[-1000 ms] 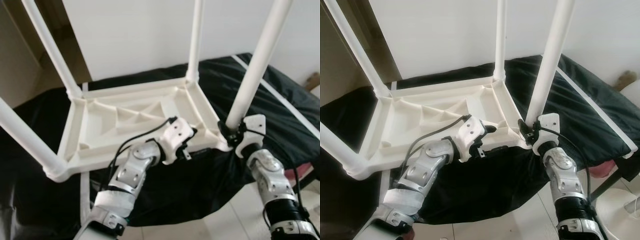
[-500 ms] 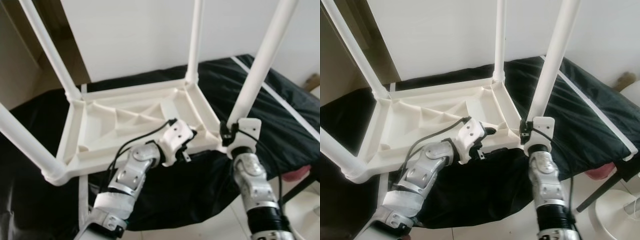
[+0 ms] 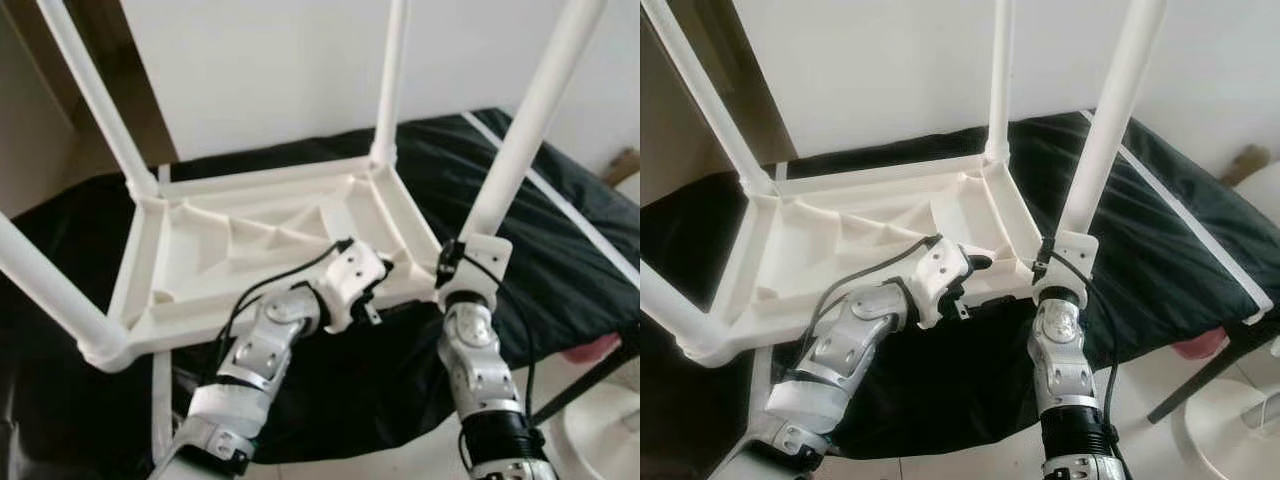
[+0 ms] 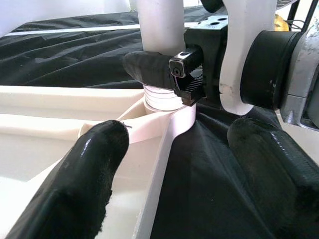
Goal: Building children table
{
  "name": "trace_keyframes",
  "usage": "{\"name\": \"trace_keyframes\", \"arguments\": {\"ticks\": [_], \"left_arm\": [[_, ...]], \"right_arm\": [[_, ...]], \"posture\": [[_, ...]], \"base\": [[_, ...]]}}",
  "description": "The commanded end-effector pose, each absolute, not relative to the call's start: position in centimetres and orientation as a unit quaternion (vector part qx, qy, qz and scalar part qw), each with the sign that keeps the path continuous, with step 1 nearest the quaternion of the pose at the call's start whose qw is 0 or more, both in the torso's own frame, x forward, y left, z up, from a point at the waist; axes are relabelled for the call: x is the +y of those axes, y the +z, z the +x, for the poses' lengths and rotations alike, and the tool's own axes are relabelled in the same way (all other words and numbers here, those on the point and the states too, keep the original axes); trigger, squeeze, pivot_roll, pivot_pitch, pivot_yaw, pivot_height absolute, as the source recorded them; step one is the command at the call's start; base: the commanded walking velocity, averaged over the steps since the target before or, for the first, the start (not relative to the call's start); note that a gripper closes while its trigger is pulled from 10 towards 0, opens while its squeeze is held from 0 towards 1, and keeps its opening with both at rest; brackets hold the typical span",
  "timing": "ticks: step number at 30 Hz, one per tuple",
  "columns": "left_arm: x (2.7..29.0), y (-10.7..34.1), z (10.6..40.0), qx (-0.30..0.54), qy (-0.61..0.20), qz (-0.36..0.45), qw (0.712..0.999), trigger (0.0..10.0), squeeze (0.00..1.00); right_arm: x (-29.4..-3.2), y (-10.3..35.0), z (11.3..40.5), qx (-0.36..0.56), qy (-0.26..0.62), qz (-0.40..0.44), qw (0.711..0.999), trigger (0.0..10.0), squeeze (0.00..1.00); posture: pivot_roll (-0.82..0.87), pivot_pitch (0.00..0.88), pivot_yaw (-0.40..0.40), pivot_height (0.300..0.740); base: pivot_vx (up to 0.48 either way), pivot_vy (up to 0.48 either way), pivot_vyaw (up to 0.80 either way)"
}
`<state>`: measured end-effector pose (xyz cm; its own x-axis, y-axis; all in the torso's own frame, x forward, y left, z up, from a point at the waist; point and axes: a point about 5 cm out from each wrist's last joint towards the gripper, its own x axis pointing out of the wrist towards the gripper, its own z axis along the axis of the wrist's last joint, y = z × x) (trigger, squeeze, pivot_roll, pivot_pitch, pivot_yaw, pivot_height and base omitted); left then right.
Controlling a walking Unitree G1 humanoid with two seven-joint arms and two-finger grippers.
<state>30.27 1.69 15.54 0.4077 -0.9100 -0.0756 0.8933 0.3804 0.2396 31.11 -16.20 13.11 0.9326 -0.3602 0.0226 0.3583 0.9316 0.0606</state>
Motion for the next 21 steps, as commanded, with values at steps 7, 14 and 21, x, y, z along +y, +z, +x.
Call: {"name": "trace_keyframes", "arguments": {"ticks": [7, 14, 21], "left_arm": [[2.3, 15.6, 31.3, -0.040, -0.458, 0.117, 0.880, 10.0, 0.00], [2.6, 15.5, 31.5, -0.042, -0.444, 0.121, 0.887, 10.0, 0.00], [2.9, 15.7, 31.4, -0.043, -0.434, 0.103, 0.894, 10.0, 0.00]], "right_arm": [[-16.2, 11.3, 30.4, 0.033, -0.193, 0.025, 0.980, 10.0, 0.00], [-16.2, 11.5, 30.4, 0.028, -0.194, 0.025, 0.980, 10.0, 0.00], [-16.0, 12.5, 30.1, -0.009, -0.171, 0.040, 0.984, 10.0, 1.00]], "posture": [[-0.09, 0.000, 0.032, 0.740], [-0.09, 0.000, 0.034, 0.740], [-0.09, 0.000, 0.049, 0.740]], "base": [[0.000, 0.000, 0.00], [0.000, 0.000, 0.00], [0.000, 0.000, 0.00]]}}
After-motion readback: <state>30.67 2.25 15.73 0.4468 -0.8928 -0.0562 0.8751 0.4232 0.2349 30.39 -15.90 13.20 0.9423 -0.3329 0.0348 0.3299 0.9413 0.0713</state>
